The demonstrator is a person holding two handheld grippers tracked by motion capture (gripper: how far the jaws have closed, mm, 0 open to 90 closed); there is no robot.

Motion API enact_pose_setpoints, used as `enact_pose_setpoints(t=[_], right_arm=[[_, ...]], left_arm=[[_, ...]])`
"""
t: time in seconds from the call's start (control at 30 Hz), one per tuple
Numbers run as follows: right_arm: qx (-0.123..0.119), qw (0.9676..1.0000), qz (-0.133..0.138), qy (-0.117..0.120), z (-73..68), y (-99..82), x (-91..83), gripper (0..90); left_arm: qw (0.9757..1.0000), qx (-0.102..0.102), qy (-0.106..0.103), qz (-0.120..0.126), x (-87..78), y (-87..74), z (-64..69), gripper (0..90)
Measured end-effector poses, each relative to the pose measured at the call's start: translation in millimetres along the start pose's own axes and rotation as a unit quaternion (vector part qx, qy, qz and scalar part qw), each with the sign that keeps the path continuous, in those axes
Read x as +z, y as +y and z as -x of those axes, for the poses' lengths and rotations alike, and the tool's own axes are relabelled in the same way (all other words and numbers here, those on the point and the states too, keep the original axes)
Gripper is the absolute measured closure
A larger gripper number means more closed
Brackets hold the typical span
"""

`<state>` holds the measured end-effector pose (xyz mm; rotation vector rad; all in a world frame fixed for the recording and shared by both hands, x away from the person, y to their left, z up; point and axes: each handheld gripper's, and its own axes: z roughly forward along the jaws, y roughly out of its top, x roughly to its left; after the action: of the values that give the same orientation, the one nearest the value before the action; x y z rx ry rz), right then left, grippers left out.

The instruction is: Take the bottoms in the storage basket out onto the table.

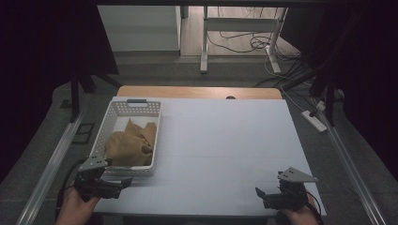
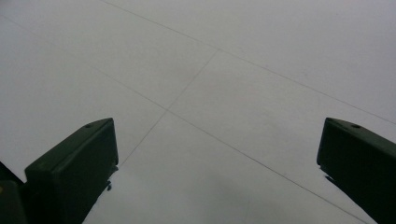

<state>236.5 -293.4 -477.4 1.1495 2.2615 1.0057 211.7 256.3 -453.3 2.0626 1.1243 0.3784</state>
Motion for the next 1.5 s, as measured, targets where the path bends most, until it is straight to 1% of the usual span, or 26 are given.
enact_pose_setpoints(t=[0.2,0.27,0.3,0.37,0.43,0.57,0.6,0.63,0.7,0.83,0.93,1.0,1.07,1.2,1.27,1.43,1.5], right_arm=[[-0.001,1.0,-0.002,0.0,-0.1,0.1,0.3,0.0],[0.0,1.0,-0.002,0.0,-0.1,0.1,0.3,0.0],[0.0,1.0,-0.003,0.0,-0.1,0.1,0.4,0.0],[0.0,1.0,-0.002,0.001,0.0,0.1,0.6,0.0],[-0.001,1.0,-0.003,0.0,0.0,0.1,0.6,0.0],[-0.001,1.0,-0.002,0.001,0.0,0.1,0.7,0.0],[-0.001,1.0,-0.003,0.001,0.0,0.1,0.8,0.0],[-0.001,1.0,-0.003,0.001,0.0,0.1,0.8,0.0],[-0.003,1.0,-0.005,0.0,-0.2,0.2,1.0,0.0],[-0.003,1.0,-0.005,0.0,-0.2,0.3,1.1,0.0],[-0.003,1.0,-0.006,0.0,-0.2,0.3,1.1,0.0],[-0.003,1.0,-0.006,0.001,-0.3,0.3,1.2,0.0],[-0.004,1.0,-0.006,0.001,-0.4,0.4,1.2,0.0],[-0.004,1.0,-0.006,0.001,-0.4,0.3,1.2,0.0],[-0.004,1.0,-0.006,0.001,-0.4,0.3,1.3,0.0],[-0.004,1.0,-0.006,0.001,-0.7,0.3,1.5,0.0],[-0.004,1.0,-0.006,0.001,-0.7,0.3,1.5,0.0]], left_arm=[[0.9999,0.0,0.011,-0.008,2.2,8.7,-3.7,0.0],[0.9999,0.001,0.006,-0.01,3.4,12.3,-5.8,0.0],[0.9999,0.006,0.005,-0.015,4.9,15.8,-7.6,0.0],[0.9998,0.008,0.007,-0.016,5.9,17.4,-8.5,0.0],[0.9997,0.011,0.007,-0.022,8.2,20.1,-11.1,0.0],[0.9994,0.011,0.005,-0.031,12.5,23.7,-17.3,0.0],[0.9995,0.007,0.005,-0.032,14.3,24.6,-20.1,0.0],[0.9995,0.007,0.005,-0.032,14.3,24.6,-20.1,0.0],[0.9993,0.005,0.004,-0.036,16.8,26.2,-25.1,0.0],[0.9992,0.002,0.004,-0.039,19.5,28.6,-29.4,0.0],[0.9989,0.003,-0.008,-0.047,22.1,32.0,-32.4,0.0],[0.9987,0.005,-0.007,-0.05,24.3,34.9,-33.9,0.0],[0.9985,0.009,-0.002,-0.054,27.1,37.9,-35.8,0.0],[0.9979,0.011,-0.008,-0.064,33.6,42.5,-41.0,0.0],[0.9975,0.011,-0.014,-0.069,36.6,44.0,-43.6,0.0],[0.9963,0.01,-0.027,-0.082,45.7,47.5,-53.4,0.0],[0.9959,0.012,-0.028,-0.085,49.3,48.4,-56.5,0.0]])
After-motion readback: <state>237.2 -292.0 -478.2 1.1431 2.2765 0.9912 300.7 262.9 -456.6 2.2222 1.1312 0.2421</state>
